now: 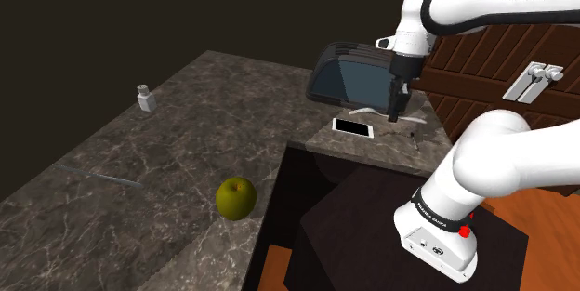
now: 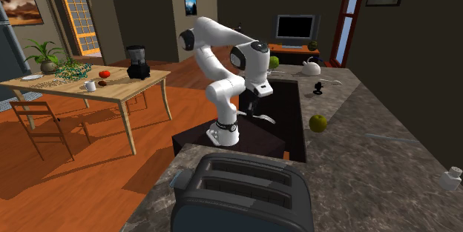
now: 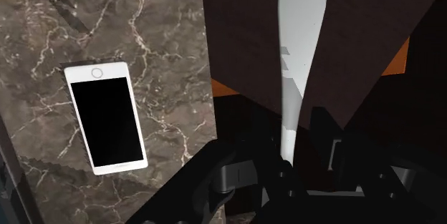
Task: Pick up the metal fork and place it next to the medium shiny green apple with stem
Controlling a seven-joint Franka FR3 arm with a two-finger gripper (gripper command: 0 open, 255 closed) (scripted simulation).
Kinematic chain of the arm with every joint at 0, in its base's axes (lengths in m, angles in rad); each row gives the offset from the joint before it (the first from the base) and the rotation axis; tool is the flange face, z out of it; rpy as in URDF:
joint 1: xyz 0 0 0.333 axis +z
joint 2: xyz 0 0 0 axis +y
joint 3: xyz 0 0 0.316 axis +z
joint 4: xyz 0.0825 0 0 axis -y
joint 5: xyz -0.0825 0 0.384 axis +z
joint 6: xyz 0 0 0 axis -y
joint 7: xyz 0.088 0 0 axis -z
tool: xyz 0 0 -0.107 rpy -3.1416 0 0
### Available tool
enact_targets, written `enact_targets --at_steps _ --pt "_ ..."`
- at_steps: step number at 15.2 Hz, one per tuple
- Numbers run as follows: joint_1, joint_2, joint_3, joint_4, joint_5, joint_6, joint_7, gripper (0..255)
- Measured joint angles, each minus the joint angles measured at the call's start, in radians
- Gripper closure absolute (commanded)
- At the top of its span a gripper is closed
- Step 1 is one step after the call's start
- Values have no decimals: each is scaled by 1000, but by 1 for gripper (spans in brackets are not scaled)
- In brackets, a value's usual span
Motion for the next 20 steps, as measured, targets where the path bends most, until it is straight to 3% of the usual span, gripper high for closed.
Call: enact_targets --at_steps 9,20 --pt "175 131 212 44 227 111 225 255" --pt "299 420 411 246 382 245 437 255"
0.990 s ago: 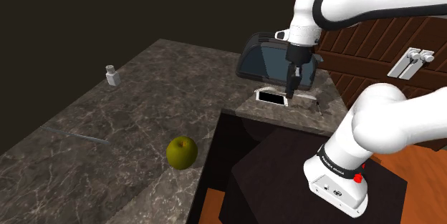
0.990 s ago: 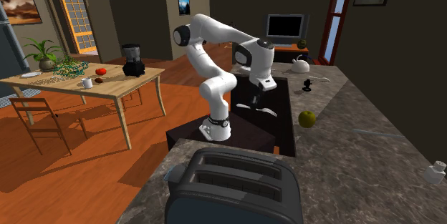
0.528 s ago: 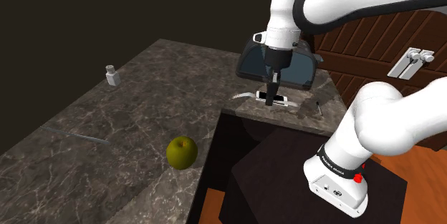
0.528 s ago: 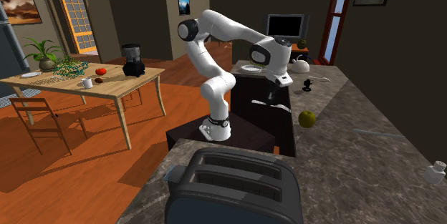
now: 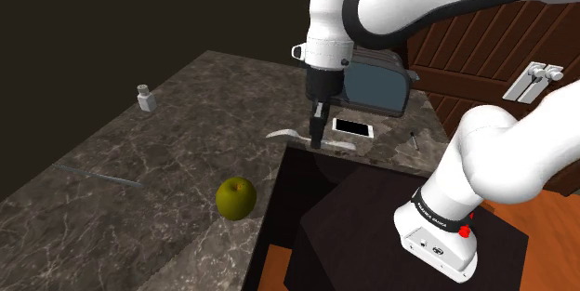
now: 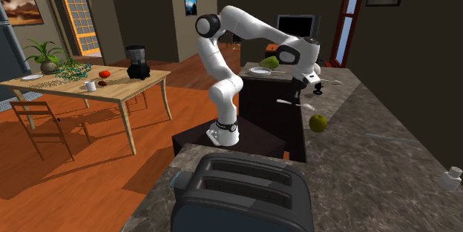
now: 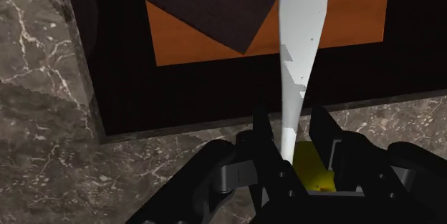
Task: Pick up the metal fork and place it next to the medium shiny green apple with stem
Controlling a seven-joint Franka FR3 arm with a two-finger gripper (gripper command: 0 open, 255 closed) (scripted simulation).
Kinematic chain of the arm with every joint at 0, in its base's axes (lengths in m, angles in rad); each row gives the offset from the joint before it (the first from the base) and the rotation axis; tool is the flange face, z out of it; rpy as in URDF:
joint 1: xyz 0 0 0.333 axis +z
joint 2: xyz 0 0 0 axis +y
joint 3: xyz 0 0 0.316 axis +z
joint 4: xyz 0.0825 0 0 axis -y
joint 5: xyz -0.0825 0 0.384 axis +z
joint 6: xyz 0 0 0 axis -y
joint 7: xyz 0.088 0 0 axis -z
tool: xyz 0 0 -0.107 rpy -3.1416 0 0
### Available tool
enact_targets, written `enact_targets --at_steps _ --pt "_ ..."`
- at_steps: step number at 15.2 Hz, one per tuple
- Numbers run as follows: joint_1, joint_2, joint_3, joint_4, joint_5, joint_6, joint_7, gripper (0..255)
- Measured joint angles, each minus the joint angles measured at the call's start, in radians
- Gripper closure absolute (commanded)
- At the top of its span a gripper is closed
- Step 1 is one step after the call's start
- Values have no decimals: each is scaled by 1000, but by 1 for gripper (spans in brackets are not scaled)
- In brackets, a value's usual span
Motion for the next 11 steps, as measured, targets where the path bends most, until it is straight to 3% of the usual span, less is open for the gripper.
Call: enact_targets --at_steps 5,11 --pt "29 158 82 131 21 51 99 255" --pt "57 370 171 327 -7 97 236 255"
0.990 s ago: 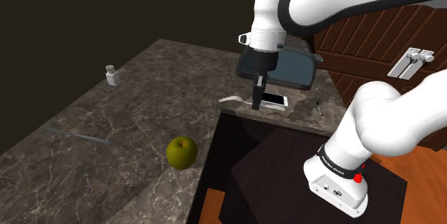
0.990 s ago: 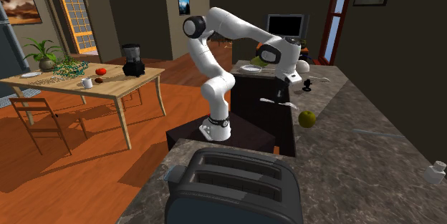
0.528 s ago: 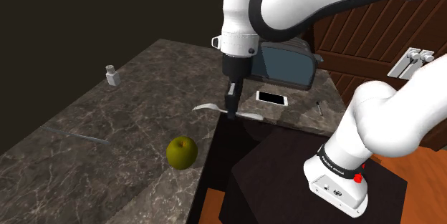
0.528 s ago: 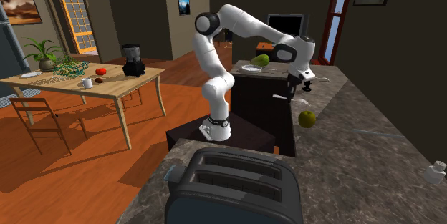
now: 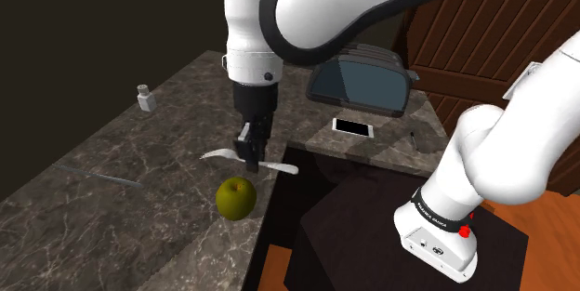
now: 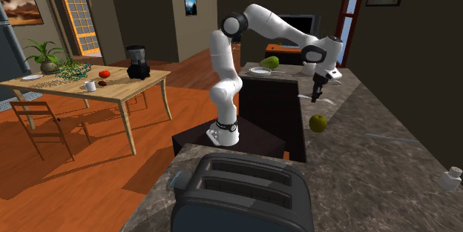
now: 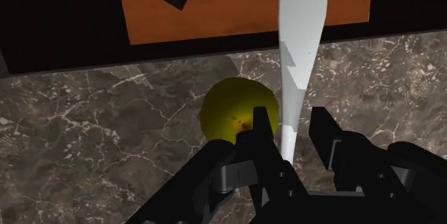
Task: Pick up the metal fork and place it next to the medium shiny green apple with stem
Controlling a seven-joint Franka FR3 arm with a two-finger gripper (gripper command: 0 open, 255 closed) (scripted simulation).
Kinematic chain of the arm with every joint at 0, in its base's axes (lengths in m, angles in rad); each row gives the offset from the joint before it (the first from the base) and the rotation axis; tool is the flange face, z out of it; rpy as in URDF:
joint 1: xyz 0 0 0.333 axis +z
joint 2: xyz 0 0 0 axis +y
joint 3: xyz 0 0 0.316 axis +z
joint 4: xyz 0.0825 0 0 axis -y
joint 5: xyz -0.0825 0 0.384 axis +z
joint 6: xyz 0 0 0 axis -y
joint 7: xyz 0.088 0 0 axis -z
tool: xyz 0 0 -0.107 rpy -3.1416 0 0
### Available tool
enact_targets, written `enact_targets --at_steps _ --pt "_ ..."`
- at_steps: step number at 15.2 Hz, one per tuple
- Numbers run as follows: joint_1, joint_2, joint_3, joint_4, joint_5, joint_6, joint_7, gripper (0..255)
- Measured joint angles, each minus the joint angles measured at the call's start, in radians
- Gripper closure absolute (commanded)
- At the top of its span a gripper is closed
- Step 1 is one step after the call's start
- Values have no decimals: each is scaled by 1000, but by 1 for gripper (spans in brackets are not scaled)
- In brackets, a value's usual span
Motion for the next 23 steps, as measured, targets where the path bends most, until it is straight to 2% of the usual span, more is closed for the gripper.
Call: enact_targets --at_steps 4,9,15,19,23 --pt "19 144 38 149 -51 5 88 255" --pt "67 325 69 357 -133 -13 204 255" --pt "165 568 75 676 -242 -87 331 255" --pt "182 614 70 699 -260 -64 343 255" --pt "182 630 67 666 -264 -17 337 255"
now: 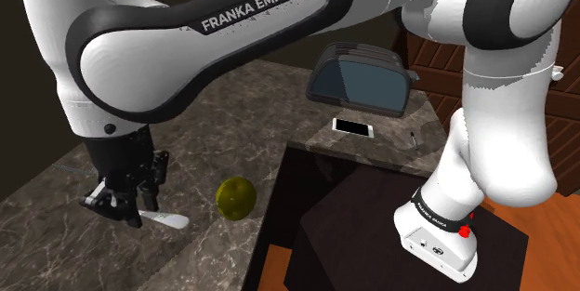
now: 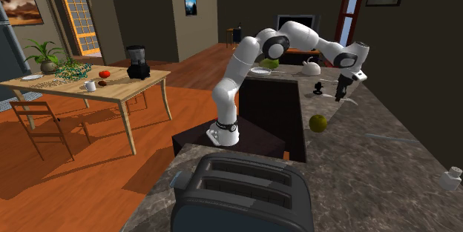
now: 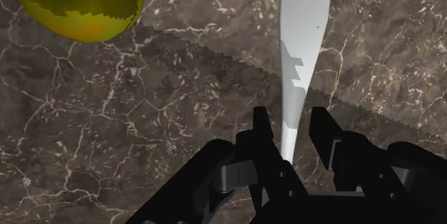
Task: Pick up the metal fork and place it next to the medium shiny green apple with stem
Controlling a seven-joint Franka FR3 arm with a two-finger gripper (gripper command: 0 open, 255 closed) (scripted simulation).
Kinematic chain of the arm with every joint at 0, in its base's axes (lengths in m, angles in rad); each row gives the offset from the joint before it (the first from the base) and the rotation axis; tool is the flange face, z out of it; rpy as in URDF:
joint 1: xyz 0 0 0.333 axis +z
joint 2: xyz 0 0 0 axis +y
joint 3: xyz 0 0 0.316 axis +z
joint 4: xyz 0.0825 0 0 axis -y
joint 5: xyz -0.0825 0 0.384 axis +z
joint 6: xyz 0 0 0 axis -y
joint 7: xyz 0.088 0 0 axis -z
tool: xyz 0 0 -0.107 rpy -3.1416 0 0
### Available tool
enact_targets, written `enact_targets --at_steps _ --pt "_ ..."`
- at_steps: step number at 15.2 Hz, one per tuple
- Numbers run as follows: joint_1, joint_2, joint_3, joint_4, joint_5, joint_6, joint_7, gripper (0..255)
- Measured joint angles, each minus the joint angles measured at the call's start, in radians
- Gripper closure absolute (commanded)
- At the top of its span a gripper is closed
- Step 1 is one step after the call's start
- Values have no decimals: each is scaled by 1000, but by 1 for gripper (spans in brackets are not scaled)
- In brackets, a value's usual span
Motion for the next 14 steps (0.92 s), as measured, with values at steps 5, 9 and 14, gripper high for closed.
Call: enact_targets --at_steps 5,9,14 --pt "1 19 -4 -37 -5 54 -6 255" --pt "4 42 -9 -63 -11 101 -9 255" --pt "9 75 -16 -82 -21 152 -13 255"
